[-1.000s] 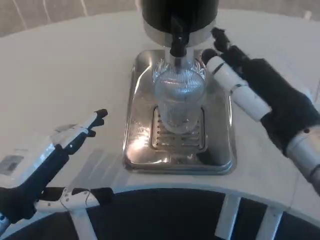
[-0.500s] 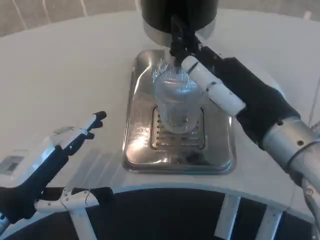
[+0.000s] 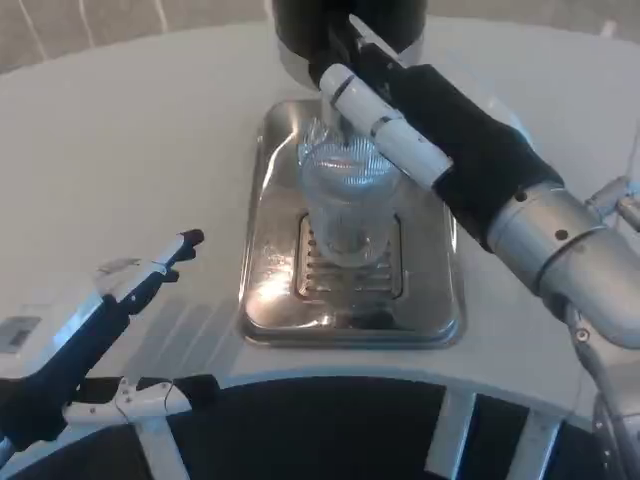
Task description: Grasp the cup under the faucet to collect the drink, then remove the cup.
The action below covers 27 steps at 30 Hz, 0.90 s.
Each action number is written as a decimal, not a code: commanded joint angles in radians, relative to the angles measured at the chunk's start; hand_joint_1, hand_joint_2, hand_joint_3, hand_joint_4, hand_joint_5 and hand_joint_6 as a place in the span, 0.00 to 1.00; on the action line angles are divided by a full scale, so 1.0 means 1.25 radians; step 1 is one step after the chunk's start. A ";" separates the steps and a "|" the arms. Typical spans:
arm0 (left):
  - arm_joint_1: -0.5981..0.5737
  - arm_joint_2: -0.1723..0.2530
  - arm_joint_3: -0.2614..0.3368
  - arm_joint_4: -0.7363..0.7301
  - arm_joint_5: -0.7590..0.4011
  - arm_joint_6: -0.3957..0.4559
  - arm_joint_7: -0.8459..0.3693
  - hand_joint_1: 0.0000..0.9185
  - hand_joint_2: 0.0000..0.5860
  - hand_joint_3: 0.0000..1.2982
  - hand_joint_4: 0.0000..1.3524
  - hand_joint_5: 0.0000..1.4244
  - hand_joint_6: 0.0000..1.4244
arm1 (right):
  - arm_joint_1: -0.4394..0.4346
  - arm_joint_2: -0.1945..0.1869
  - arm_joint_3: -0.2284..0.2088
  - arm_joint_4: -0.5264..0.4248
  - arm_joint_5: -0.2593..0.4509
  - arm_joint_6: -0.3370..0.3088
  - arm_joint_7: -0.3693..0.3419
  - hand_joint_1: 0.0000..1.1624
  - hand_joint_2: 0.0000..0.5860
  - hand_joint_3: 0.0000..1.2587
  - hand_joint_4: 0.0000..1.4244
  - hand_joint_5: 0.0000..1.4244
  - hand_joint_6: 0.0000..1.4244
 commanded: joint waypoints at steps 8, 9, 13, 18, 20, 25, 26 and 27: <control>0.000 -0.006 0.002 0.014 -0.001 0.011 0.000 0.07 0.12 0.05 0.06 0.15 0.09 | -0.055 -0.012 0.040 0.032 0.026 -0.023 -0.002 0.00 0.74 0.00 0.00 0.00 0.00; -0.002 -0.007 0.002 0.015 -0.001 0.012 0.000 0.07 0.12 0.05 0.06 0.15 0.09 | -0.060 -0.016 0.045 0.036 0.027 -0.024 0.001 0.00 0.74 0.00 0.00 0.00 0.00; -0.009 -0.009 -0.001 0.023 -0.001 0.015 -0.002 0.07 0.12 0.05 0.06 0.15 0.09 | -0.072 -0.034 0.064 0.045 0.028 -0.028 0.009 0.00 0.74 0.00 0.00 0.00 0.00; -0.014 -0.009 -0.003 0.029 -0.002 0.018 -0.005 0.07 0.12 0.05 0.06 0.15 0.09 | -0.092 -0.066 0.100 0.059 0.022 -0.037 0.027 0.00 0.74 0.00 0.00 0.00 0.00; -0.015 -0.009 -0.003 0.030 -0.004 0.022 -0.007 0.07 0.12 0.05 0.06 0.15 0.09 | -0.105 -0.088 0.122 0.079 0.016 -0.061 0.041 0.00 0.74 0.00 0.00 0.00 0.00; -0.008 -0.009 -0.003 0.026 -0.008 0.026 -0.007 0.07 0.12 0.05 0.06 0.15 0.09 | -0.129 -0.116 0.171 0.112 -0.011 -0.108 0.063 0.00 0.74 0.00 0.00 0.00 0.00; -0.007 -0.009 -0.002 0.025 -0.009 0.028 -0.008 0.07 0.12 0.05 0.06 0.15 0.09 | -0.133 -0.118 0.179 0.116 -0.018 -0.115 0.067 0.00 0.74 0.00 0.00 0.00 0.00; -0.006 -0.009 -0.002 0.025 -0.010 0.028 -0.008 0.07 0.12 0.05 0.06 0.15 0.09 | -0.135 -0.121 0.187 0.119 -0.025 -0.121 0.070 0.00 0.74 0.00 0.00 0.00 0.00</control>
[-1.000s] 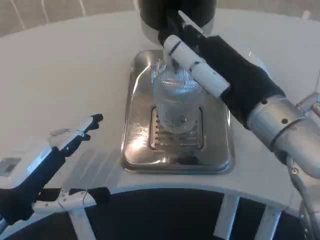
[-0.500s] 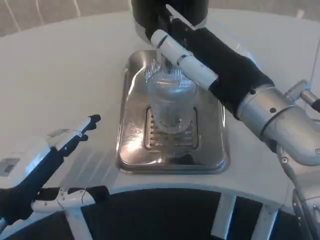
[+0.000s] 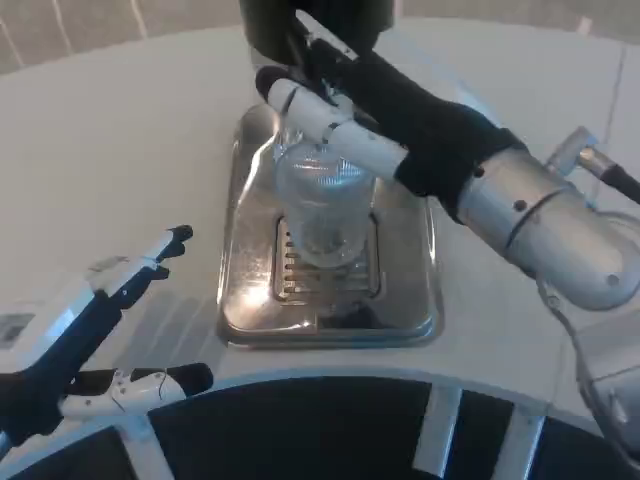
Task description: Grasp the cup under the faucet to collect the drink, then remove the cup.
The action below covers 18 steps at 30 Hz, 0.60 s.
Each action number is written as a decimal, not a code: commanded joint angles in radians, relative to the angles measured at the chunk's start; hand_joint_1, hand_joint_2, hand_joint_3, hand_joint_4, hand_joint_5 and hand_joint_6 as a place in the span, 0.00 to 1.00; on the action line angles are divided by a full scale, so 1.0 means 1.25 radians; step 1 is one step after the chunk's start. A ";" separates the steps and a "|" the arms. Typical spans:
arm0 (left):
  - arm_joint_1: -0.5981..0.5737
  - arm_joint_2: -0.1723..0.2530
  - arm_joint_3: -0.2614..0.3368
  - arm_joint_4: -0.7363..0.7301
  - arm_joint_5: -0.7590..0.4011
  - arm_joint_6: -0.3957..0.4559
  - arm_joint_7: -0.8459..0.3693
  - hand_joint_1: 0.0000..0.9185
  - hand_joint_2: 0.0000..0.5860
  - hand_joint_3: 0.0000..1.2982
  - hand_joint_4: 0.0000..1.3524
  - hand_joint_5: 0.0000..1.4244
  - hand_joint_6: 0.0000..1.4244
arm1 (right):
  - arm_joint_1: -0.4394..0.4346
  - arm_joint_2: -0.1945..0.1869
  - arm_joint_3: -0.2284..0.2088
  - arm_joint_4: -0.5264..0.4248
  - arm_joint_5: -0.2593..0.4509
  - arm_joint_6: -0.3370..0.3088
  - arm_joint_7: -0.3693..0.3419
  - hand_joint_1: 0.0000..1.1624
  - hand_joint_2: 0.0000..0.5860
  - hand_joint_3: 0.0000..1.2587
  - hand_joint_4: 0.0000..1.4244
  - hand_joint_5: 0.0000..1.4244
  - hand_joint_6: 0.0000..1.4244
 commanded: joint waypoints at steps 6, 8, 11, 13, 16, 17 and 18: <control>0.011 -0.002 0.000 -0.001 -0.006 0.012 -0.010 0.07 0.12 0.06 0.06 0.15 0.09 | -0.030 -0.004 0.101 0.021 -0.046 -0.067 0.057 0.00 0.74 0.00 0.00 0.00 0.00; 0.013 -0.002 0.000 -0.002 -0.009 0.012 -0.011 0.07 0.12 0.06 0.06 0.15 0.09 | -0.026 -0.003 0.108 0.013 -0.056 -0.063 0.063 0.00 0.74 0.00 0.00 0.00 0.00; 0.017 -0.006 0.003 -0.010 -0.021 0.017 -0.016 0.07 0.12 0.06 0.06 0.15 0.09 | -0.020 -0.004 0.108 -0.003 -0.067 -0.057 0.071 0.00 0.74 0.00 0.00 0.00 0.00; 0.019 -0.012 0.006 -0.018 -0.038 0.029 -0.027 0.07 0.12 0.05 0.05 0.15 0.09 | -0.017 -0.004 0.106 -0.010 -0.074 -0.053 0.077 0.00 0.74 0.00 0.00 0.00 0.00; 0.021 -0.023 0.010 -0.035 -0.069 0.057 -0.046 0.09 0.10 0.02 0.03 0.15 0.10 | -0.011 -0.003 0.105 -0.025 -0.083 -0.045 0.086 0.00 0.74 0.00 0.00 0.00 0.00; 0.021 -0.033 0.012 -0.048 -0.086 0.078 -0.054 0.09 0.10 0.02 0.02 0.15 0.10 | -0.006 -0.003 0.105 -0.032 -0.086 -0.041 0.088 0.00 0.74 0.00 0.00 0.00 0.00; 0.021 -0.045 0.013 -0.063 -0.102 0.100 -0.061 0.09 0.10 0.01 0.02 0.15 0.10 | -0.002 -0.003 0.104 -0.037 -0.088 -0.039 0.089 0.00 0.74 0.00 0.00 0.00 0.00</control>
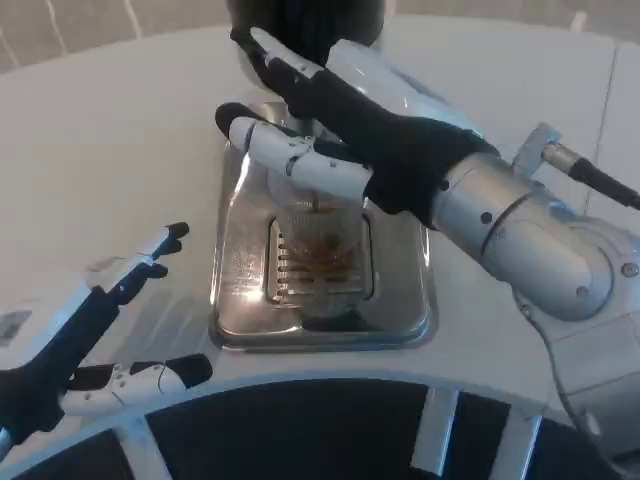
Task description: Grasp the cup under the faucet to collect the drink, then remove the cup.
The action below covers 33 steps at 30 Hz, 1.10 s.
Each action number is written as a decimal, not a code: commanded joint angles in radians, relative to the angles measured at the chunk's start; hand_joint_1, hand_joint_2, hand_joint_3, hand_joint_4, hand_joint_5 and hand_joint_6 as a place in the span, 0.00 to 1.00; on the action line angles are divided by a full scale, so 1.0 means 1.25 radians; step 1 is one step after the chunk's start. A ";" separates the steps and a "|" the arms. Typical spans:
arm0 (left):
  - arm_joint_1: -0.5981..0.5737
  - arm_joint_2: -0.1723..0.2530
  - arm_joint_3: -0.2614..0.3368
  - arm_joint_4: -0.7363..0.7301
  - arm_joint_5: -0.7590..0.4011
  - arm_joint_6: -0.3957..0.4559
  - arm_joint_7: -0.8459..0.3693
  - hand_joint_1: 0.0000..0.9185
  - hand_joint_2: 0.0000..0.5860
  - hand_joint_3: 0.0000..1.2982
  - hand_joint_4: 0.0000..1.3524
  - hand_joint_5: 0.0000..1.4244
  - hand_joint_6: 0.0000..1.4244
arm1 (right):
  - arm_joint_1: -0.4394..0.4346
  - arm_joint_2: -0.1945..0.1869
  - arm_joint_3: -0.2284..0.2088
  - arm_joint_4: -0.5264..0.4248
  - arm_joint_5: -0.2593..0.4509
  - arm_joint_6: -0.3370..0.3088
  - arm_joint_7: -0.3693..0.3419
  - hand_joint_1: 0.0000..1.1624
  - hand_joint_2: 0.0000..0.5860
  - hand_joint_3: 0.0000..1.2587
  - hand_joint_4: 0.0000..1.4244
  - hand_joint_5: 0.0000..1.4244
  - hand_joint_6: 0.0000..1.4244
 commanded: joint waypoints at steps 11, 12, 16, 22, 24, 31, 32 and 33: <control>-0.020 -0.142 0.000 -0.117 -0.095 0.163 -0.032 0.30 0.05 0.00 0.00 0.16 0.17 | 0.050 0.019 0.023 -0.070 0.000 0.027 0.038 0.00 0.74 0.00 0.00 0.00 0.00; -0.023 -0.149 0.000 -0.118 -0.095 0.165 -0.033 0.32 0.05 0.00 0.00 0.17 0.17 | 0.052 0.019 0.022 -0.072 -0.001 0.030 0.037 0.00 0.74 0.00 0.00 0.00 0.00; -0.040 -0.178 -0.001 -0.104 -0.104 0.165 -0.036 0.42 0.07 0.00 0.00 0.19 0.19 | 0.056 0.019 0.018 -0.079 -0.004 0.039 0.036 0.00 0.74 0.00 0.00 0.00 0.00; -0.080 -0.213 -0.020 -0.046 -0.112 0.152 -0.042 0.47 0.09 0.00 0.00 0.19 0.20 | 0.061 0.023 0.016 -0.082 -0.008 0.050 0.032 0.00 0.74 0.00 0.00 0.00 0.00; -0.086 -0.219 -0.022 -0.033 -0.109 0.148 -0.042 0.47 0.09 0.00 0.00 0.19 0.20 | 0.061 0.025 0.016 -0.082 -0.009 0.052 0.032 0.00 0.75 0.00 0.00 0.00 0.00; -0.115 -0.232 -0.036 0.015 -0.080 0.146 -0.013 0.48 0.09 0.00 0.00 0.19 0.20 | 0.069 0.028 0.011 -0.080 -0.009 0.053 0.032 0.00 0.75 0.00 0.00 0.00 0.00; -0.119 -0.234 -0.038 0.021 -0.075 0.146 -0.009 0.48 0.09 0.00 0.00 0.19 0.20 | 0.070 0.028 0.010 -0.080 -0.010 0.053 0.033 0.00 0.75 0.00 0.00 0.00 0.00; -0.125 -0.237 -0.039 0.029 -0.071 0.145 -0.005 0.48 0.09 0.00 0.00 0.19 0.20 | 0.071 0.028 0.009 -0.079 -0.010 0.052 0.033 0.00 0.75 0.00 0.00 0.00 0.00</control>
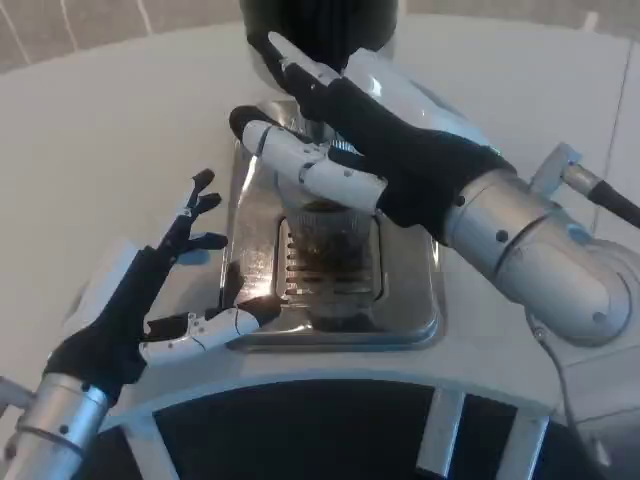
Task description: Grasp the cup under the faucet to collect the drink, then remove the cup.
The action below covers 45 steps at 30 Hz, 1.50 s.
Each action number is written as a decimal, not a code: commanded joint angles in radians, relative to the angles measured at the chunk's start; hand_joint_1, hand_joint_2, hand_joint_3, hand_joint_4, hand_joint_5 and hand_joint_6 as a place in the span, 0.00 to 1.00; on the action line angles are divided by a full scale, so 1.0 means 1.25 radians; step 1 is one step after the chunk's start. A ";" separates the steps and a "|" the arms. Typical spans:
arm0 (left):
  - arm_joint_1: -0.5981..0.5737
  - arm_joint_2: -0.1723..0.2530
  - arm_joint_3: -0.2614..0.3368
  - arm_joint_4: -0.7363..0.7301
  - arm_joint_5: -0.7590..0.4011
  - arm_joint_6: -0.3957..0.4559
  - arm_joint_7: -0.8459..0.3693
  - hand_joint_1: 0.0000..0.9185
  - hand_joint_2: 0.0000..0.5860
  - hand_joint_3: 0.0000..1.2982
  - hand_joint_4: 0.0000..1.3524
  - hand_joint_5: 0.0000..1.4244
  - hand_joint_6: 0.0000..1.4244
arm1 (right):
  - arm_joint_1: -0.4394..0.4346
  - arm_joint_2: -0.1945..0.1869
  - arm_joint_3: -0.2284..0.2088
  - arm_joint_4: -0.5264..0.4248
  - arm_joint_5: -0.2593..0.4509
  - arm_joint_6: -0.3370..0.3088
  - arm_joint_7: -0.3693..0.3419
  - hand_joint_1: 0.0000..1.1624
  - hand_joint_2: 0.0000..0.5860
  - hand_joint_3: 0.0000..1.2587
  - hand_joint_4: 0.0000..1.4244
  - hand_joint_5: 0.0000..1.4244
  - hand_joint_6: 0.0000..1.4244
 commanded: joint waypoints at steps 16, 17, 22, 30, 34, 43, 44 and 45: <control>-0.136 -0.048 -0.026 0.153 0.053 -0.021 0.082 0.48 0.10 0.00 0.00 0.19 0.21 | 0.017 0.008 0.015 -0.009 0.017 0.012 0.035 0.00 0.76 0.00 0.00 0.00 0.00; -0.143 -0.049 -0.028 0.160 0.053 -0.023 0.084 0.48 0.10 0.00 0.00 0.19 0.21 | 0.017 0.008 0.015 -0.009 0.016 0.012 0.035 0.00 0.77 0.00 0.00 0.00 0.00; -0.165 -0.051 -0.037 0.195 0.055 -0.035 0.092 0.48 0.11 0.00 0.00 0.20 0.21 | 0.015 0.008 0.014 -0.006 0.017 0.013 0.035 0.00 0.78 0.00 0.00 0.00 0.00; -0.207 -0.060 -0.055 0.264 0.058 -0.073 0.099 0.48 0.11 0.00 0.00 0.18 0.17 | 0.015 0.009 0.011 0.002 0.020 0.012 0.034 0.00 0.78 0.00 0.00 0.00 0.00; -0.231 -0.068 -0.064 0.296 0.059 -0.090 0.111 0.47 0.12 0.00 0.02 0.15 0.13 | 0.011 0.011 0.009 0.009 0.021 0.010 0.033 0.00 0.78 0.00 0.00 0.00 0.00; -0.267 -0.086 -0.081 0.345 0.060 -0.107 0.111 0.47 0.12 0.00 0.02 0.14 0.12 | 0.011 0.010 0.006 0.016 0.023 0.010 0.032 0.00 0.78 0.00 0.00 0.00 0.00; -0.274 -0.088 -0.083 0.352 0.060 -0.106 0.110 0.47 0.12 0.00 0.02 0.14 0.12 | 0.011 0.009 0.006 0.016 0.023 0.010 0.032 0.00 0.78 0.00 0.00 0.00 0.00; -0.278 -0.090 -0.085 0.357 0.060 -0.106 0.110 0.47 0.12 0.00 0.02 0.14 0.12 | 0.012 0.009 0.005 0.018 0.023 0.010 0.032 0.00 0.78 0.00 0.00 0.00 0.00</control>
